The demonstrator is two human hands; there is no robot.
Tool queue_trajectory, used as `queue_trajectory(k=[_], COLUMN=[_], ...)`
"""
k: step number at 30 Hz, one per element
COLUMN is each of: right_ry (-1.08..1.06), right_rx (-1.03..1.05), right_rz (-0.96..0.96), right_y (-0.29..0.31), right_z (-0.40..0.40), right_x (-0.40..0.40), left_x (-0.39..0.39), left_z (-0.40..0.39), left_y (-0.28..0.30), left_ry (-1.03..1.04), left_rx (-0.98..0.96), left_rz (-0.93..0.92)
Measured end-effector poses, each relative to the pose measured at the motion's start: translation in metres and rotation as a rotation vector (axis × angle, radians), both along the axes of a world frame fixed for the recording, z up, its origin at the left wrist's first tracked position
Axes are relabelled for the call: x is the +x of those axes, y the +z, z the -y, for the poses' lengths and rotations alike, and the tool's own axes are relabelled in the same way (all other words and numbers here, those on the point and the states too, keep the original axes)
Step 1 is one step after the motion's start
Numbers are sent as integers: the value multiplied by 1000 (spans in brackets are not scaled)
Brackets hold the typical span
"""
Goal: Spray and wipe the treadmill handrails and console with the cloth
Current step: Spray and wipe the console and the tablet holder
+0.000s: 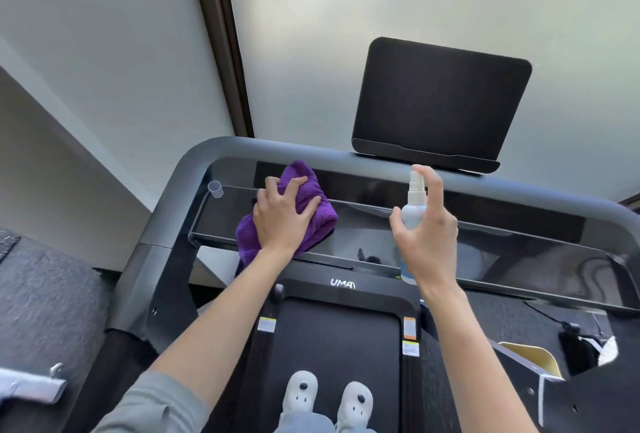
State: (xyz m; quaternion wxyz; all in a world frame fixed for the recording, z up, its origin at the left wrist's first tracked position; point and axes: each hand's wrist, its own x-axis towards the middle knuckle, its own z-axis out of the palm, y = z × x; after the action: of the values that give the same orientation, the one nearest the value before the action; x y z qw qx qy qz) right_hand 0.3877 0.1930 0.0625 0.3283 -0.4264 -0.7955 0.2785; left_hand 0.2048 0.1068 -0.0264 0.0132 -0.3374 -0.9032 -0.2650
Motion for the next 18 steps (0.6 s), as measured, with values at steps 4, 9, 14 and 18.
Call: queue_trajectory(k=[4,9,14,18], right_ry=[-4,-68,-114,-132], right_rx=[20,35,32,44], right_rz=[1,-12,0,12], right_y=[2,4,1,-1], right_z=[2,0,-8,-21], right_x=[-3,11,26,34], left_x=[16,40,65,83], left_z=[-26,-51,-75,-90], left_y=[2,1,5,7], left_ry=[-59,-151,-251,-307], left_rx=[-42,-84,-95,-98], left_rz=[-3,-42,-46,-34])
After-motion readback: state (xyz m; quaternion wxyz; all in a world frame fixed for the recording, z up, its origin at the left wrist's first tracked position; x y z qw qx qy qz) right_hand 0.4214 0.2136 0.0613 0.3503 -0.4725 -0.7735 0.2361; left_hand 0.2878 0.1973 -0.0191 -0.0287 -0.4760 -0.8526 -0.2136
